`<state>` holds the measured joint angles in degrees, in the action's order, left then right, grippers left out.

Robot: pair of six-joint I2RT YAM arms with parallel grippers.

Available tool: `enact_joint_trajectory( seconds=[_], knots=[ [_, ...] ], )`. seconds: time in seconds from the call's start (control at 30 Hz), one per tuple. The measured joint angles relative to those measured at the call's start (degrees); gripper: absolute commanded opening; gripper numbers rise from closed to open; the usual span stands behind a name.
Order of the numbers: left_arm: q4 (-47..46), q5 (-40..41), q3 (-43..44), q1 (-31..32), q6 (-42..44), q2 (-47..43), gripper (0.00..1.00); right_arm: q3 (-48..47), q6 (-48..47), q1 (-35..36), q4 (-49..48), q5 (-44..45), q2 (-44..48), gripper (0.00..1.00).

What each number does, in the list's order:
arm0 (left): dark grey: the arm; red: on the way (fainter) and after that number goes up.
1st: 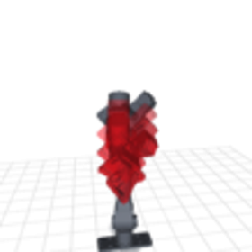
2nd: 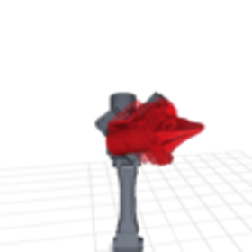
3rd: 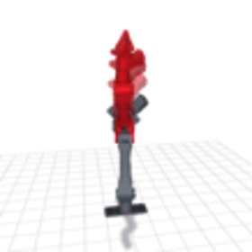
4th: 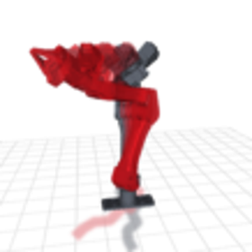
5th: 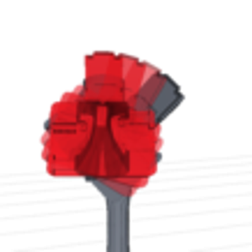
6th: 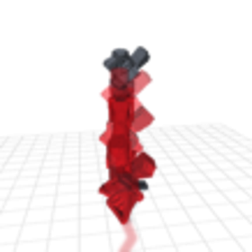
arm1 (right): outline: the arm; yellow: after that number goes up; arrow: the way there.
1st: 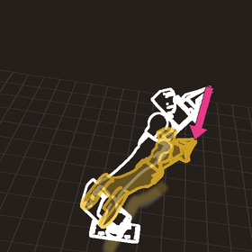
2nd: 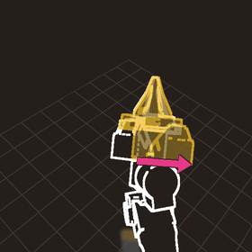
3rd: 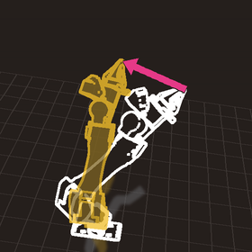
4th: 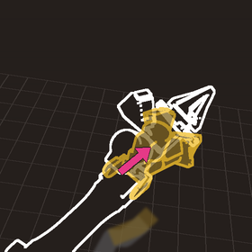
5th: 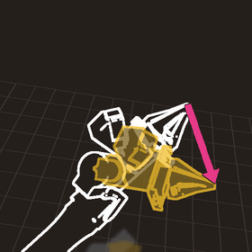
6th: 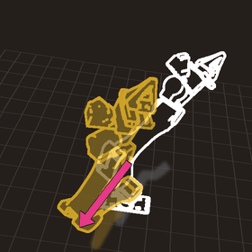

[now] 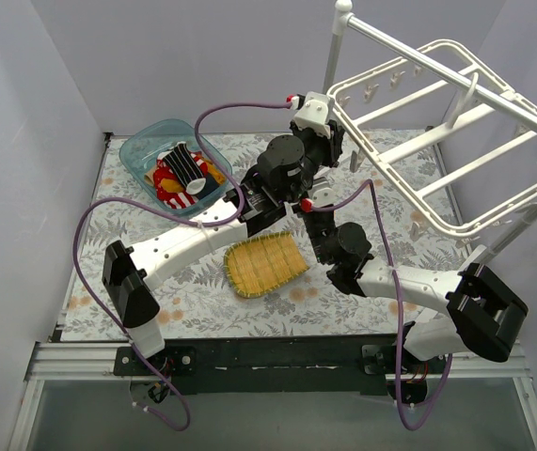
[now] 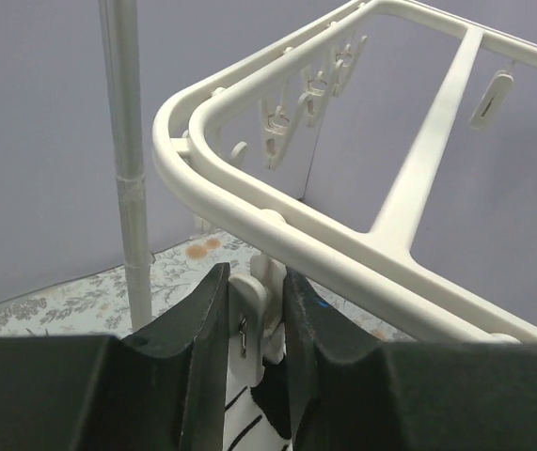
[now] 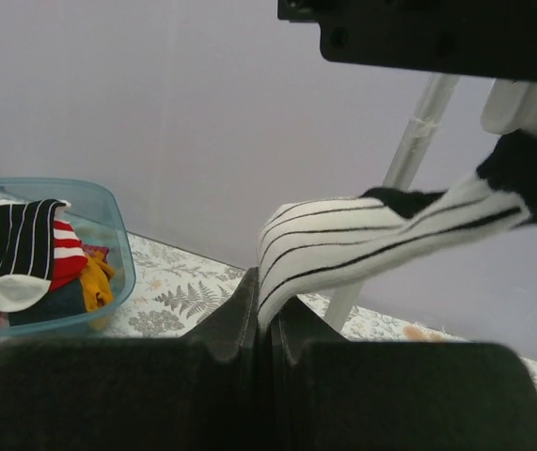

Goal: Remove the socks clipped to the hanger
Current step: Remove the sock from the hanger.

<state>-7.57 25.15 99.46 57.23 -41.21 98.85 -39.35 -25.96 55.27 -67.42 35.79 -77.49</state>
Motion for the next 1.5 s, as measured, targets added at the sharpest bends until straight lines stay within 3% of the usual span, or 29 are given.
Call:
enact_joint_trajectory(
  seconds=[0.2,0.3,0.4,0.5,0.53,0.63,0.83,1.17,1.5],
  knots=[
    [-2.27,-0.02,-0.92,0.00,0.31,-0.02,0.02,0.28,0.31,0.04,0.63,0.02,0.72,0.05],
    [-3.17,-0.02,-1.25,0.00,0.35,-0.02,0.02,1.27,0.70,0.04,0.90,0.04,1.75,0.05],
    [-3.39,-0.04,-1.51,0.00,0.37,-0.02,0.09,2.40,1.95,0.07,1.73,0.11,2.89,0.05],
    [-3.48,-0.13,-2.10,0.00,0.31,-0.17,0.30,3.65,3.87,0.13,3.45,0.02,4.90,0.04],
    [-3.32,-0.31,-2.49,0.00,0.28,-0.37,0.42,4.15,4.81,0.15,4.17,0.00,5.79,0.05],
    [-2.49,-1.14,-4.07,0.00,-0.20,-1.38,0.60,5.73,6.84,0.26,6.03,-0.04,8.39,0.05],
    [-0.09,-4.44,-8.70,-0.02,-2.86,-6.21,0.79,6.88,10.88,0.26,11.23,-0.70,12.96,0.05],
    [2.49,-9.57,-19.61,0.00,-9.29,-20.24,0.81,7.34,17.35,0.26,23.43,-5.53,18.16,0.05],
    [6.75,-11.28,-39.28,-0.13,-20.83,-38.82,0.76,8.52,24.63,0.26,40.41,-18.91,27.93,0.02]
  ],
)
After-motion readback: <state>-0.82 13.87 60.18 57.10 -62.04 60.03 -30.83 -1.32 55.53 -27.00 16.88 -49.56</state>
